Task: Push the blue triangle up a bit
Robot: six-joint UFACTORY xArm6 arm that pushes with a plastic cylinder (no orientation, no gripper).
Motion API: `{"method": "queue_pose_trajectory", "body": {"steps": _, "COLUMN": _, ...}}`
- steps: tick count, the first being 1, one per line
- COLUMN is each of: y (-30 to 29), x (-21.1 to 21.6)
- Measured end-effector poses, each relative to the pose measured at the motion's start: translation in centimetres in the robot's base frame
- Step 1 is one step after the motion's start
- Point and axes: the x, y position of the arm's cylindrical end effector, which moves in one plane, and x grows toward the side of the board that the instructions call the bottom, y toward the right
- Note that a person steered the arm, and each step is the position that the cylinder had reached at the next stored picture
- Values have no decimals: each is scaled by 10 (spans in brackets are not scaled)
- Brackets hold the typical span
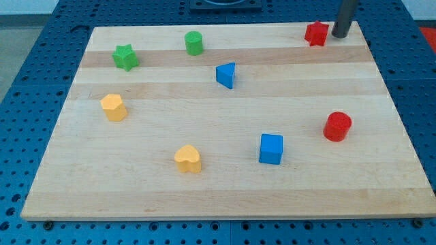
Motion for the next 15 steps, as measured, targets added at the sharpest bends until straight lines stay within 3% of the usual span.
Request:
{"method": "queue_pose_trajectory", "body": {"steps": 1, "y": -54, "x": 0}}
{"method": "queue_pose_trajectory", "body": {"steps": 2, "y": -47, "x": 1}}
{"method": "queue_pose_trajectory", "body": {"steps": 3, "y": -32, "x": 41}}
{"method": "queue_pose_trajectory", "body": {"steps": 4, "y": -58, "x": 88}}
{"method": "queue_pose_trajectory", "body": {"steps": 7, "y": -232, "x": 190}}
{"method": "queue_pose_trajectory", "body": {"steps": 8, "y": -266, "x": 183}}
{"method": "queue_pose_trajectory", "body": {"steps": 15, "y": -231, "x": 118}}
